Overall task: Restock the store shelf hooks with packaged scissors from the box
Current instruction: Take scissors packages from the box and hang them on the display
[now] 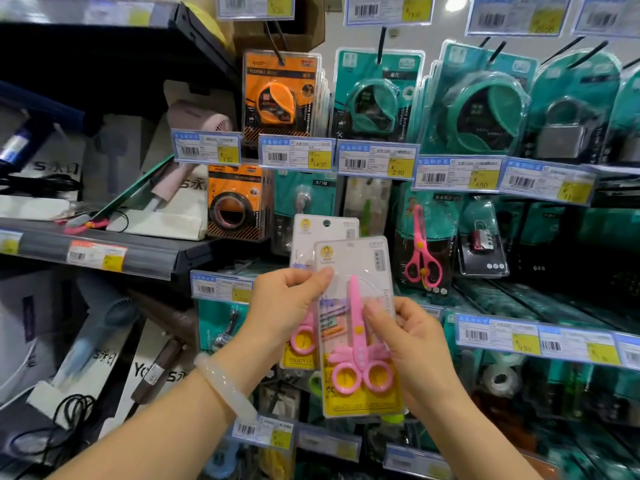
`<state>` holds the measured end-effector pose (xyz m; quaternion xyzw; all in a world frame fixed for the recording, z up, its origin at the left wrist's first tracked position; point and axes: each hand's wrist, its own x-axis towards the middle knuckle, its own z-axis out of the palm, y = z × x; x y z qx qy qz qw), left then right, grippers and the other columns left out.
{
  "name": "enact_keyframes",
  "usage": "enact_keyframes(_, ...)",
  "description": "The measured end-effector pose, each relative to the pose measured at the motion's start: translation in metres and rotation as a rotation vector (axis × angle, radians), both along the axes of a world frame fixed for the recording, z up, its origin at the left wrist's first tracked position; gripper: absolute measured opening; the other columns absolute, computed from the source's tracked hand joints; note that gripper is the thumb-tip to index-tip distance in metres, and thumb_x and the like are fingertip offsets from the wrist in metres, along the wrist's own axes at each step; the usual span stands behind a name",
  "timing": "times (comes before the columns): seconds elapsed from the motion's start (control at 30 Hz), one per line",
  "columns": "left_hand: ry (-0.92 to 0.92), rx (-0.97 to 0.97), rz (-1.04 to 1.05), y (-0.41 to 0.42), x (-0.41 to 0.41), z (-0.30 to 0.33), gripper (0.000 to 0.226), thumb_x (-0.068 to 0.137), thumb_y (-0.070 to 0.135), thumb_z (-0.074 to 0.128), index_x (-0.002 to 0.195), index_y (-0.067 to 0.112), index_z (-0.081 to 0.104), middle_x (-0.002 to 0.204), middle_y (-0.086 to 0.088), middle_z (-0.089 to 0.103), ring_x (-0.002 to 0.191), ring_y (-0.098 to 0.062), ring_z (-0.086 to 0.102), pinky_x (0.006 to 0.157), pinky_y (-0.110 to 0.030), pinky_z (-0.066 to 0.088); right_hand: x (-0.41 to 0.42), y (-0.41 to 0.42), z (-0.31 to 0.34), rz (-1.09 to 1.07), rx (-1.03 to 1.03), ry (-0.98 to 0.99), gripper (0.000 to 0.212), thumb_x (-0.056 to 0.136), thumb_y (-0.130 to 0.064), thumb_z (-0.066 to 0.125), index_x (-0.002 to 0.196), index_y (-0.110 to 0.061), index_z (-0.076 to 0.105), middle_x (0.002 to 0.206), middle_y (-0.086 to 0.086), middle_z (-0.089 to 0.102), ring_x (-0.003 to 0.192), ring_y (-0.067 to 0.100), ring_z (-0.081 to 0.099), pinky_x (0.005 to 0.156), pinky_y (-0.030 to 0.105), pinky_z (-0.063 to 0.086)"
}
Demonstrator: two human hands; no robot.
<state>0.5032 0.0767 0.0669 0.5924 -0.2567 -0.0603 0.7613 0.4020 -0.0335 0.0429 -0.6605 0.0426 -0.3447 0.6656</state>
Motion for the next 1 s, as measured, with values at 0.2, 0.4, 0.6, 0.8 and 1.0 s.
enact_keyframes(0.2, -0.033, 0.170, -0.040, 0.005, 0.006, -0.003, 0.047, 0.079, 0.042, 0.068, 0.080, -0.005, 0.064, 0.086, -0.033, 0.067, 0.070, -0.032, 0.062, 0.072, -0.045, 0.051, 0.002, 0.000, -0.003, 0.052, 0.066, 0.017, 0.023, 0.078, -0.022, 0.062, 0.094, -0.005, 0.059, 0.084, 0.012, 0.074, 0.075, 0.029, 0.072, 0.061, 0.036, 0.058)
enact_keyframes(0.4, 0.091, 0.015, -0.120, 0.008, 0.010, 0.000, 0.014, 0.080, 0.016, 0.069, 0.073, 0.004, 0.063, 0.063, -0.006, 0.071, 0.053, -0.015, 0.066, 0.053, -0.024, 0.055, 0.001, 0.001, -0.002, 0.193, 0.183, 0.009, 0.026, 0.074, -0.017, 0.062, 0.095, -0.001, 0.057, 0.080, 0.016, 0.073, 0.066, 0.025, 0.071, 0.051, 0.030, 0.056)
enact_keyframes(0.6, 0.084, 0.025, -0.122, 0.007, 0.006, 0.000, 0.021, 0.086, 0.016, 0.063, 0.071, 0.001, 0.062, 0.057, -0.005, 0.069, 0.047, -0.014, 0.064, 0.047, -0.022, 0.054, 0.003, 0.000, -0.002, 0.176, 0.191, 0.028, 0.030, 0.071, -0.019, 0.063, 0.096, -0.003, 0.058, 0.080, 0.014, 0.073, 0.068, 0.026, 0.071, 0.054, 0.031, 0.057)
enact_keyframes(0.8, 0.050, 0.014, -0.116, 0.008, 0.007, 0.005, 0.016, 0.086, 0.013, 0.063, 0.074, 0.003, 0.063, 0.055, -0.001, 0.068, 0.045, -0.009, 0.063, 0.042, -0.017, 0.049, 0.005, -0.002, 0.004, 0.137, 0.144, 0.020, 0.016, 0.083, -0.013, 0.060, 0.096, -0.003, 0.059, 0.075, 0.010, 0.073, 0.065, 0.022, 0.071, 0.052, 0.029, 0.056)
enact_keyframes(1.0, 0.100, -0.068, -0.043, -0.002, 0.012, 0.018, 0.015, 0.082, 0.004, 0.066, 0.069, 0.004, 0.059, 0.052, -0.002, 0.066, 0.042, -0.011, 0.062, 0.041, -0.019, 0.050, 0.011, -0.010, 0.017, 0.115, 0.093, 0.060, 0.012, 0.087, -0.010, 0.057, 0.095, -0.001, 0.058, 0.070, 0.006, 0.072, 0.059, 0.018, 0.069, 0.048, 0.025, 0.053)
